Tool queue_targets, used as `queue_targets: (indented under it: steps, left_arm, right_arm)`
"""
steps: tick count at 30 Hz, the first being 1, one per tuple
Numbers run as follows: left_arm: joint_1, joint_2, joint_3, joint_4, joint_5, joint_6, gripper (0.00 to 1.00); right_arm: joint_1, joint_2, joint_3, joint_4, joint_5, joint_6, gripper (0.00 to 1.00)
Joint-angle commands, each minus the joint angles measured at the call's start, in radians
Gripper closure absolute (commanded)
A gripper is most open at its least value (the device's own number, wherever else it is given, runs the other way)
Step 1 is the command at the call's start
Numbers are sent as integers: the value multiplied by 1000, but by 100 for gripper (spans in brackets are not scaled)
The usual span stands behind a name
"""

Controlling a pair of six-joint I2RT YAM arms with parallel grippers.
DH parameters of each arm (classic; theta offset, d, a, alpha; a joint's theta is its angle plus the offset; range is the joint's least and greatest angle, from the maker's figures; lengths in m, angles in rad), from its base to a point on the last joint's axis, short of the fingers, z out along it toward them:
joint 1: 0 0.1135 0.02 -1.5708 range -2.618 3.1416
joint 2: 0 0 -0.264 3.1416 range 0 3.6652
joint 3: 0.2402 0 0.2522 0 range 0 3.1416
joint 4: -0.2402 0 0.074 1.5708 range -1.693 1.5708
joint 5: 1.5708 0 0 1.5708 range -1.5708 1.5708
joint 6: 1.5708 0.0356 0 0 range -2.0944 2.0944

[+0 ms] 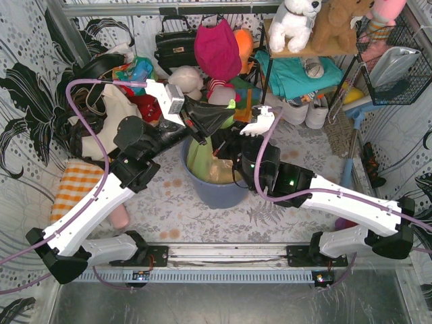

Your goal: Tie the trash bag

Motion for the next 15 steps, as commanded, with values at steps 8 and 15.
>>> queue_targets:
  steps: [8, 15]
  left_arm:
    - [5, -29, 24, 3, 3, 14, 99]
    - [6, -39, 18, -5, -5, 16, 90]
  right_arm:
    - [1, 13, -92, 74, 224, 20, 100]
    - [0, -10, -127, 111, 283, -6, 100]
